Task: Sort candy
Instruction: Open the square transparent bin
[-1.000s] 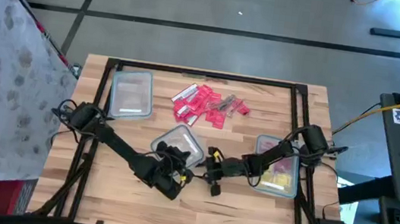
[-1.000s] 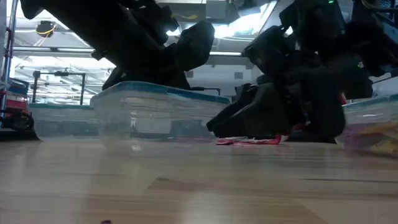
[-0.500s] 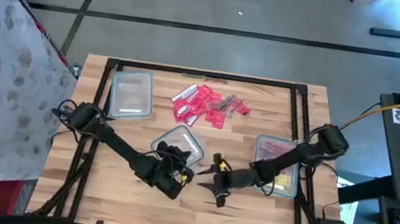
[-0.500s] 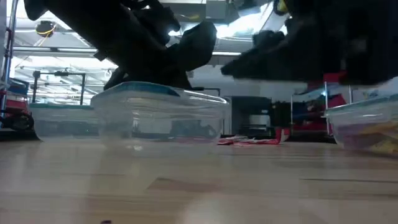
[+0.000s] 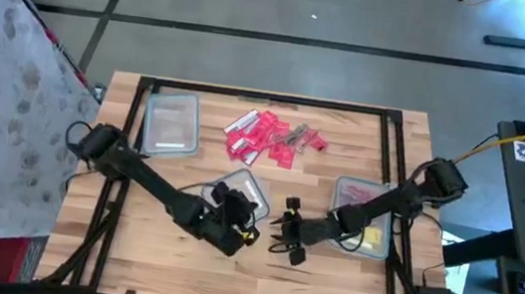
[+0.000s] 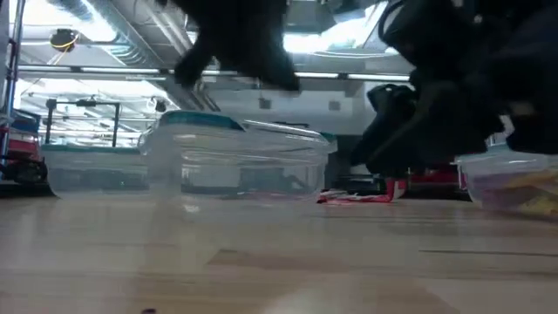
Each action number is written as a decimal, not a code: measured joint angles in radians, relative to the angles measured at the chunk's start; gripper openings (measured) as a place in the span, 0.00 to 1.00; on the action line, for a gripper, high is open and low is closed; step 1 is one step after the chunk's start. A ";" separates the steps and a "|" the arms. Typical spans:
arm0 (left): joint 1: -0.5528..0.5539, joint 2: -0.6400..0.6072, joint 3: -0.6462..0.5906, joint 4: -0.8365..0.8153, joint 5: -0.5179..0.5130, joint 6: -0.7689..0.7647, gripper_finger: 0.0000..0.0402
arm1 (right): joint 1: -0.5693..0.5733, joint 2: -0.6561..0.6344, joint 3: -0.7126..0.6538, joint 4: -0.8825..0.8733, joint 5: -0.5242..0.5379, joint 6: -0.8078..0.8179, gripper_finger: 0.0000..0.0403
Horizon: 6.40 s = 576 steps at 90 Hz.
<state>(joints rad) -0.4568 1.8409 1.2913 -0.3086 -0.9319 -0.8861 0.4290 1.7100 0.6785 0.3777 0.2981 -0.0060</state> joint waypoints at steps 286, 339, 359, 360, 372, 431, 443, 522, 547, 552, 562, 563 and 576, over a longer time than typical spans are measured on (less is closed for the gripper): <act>-0.027 0.147 -0.060 -0.044 0.275 -0.198 0.00 | -0.319 0.110 -0.074 0.351 -0.615 -0.030 0.37; -0.001 0.143 -0.060 -0.084 0.300 -0.135 0.00 | -0.286 0.109 -0.071 0.411 -1.032 0.053 0.37; -0.002 0.143 -0.060 -0.082 0.295 -0.152 0.00 | -0.257 0.087 -0.071 0.370 -1.003 0.104 0.37; -0.002 0.143 -0.060 -0.082 0.296 -0.152 0.00 | -0.254 0.084 -0.071 0.365 -0.993 0.103 0.37; -0.003 0.143 -0.061 -0.061 0.289 -0.153 0.00 | -0.207 0.038 -0.070 0.212 -0.781 0.047 0.37; -0.012 0.087 -0.044 0.073 0.314 -0.053 0.00 | -0.163 -0.142 -0.071 -0.171 0.393 0.195 0.37; 0.005 0.082 -0.039 -0.092 0.263 -0.174 0.00 | -0.111 -0.256 -0.071 -0.198 0.313 0.156 0.37; 0.042 0.019 0.107 -0.343 0.057 -0.064 0.00 | -0.101 0.126 -0.069 0.385 -0.199 0.257 0.37; 0.079 0.113 0.109 -0.677 0.193 -0.378 0.00 | -0.172 0.139 -0.069 0.419 -0.173 0.334 0.37; 0.085 0.126 0.111 -0.667 0.208 -0.396 0.00 | -0.178 0.139 -0.069 0.422 -0.157 0.326 0.37; 0.085 0.146 0.110 -0.622 0.199 -0.393 0.00 | -0.187 0.132 -0.070 0.418 -0.104 0.293 0.37; 0.086 0.146 0.109 -0.616 0.200 -0.394 0.00 | -0.187 0.130 -0.071 0.413 -0.098 0.293 0.37; 0.075 0.143 0.112 -0.567 0.209 -0.404 0.00 | -0.208 0.080 -0.072 0.302 0.020 0.316 0.37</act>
<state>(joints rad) -0.3817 1.9842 1.4033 -0.8761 -0.7231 -1.2903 0.2207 1.7902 0.6064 0.6799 0.3183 0.3096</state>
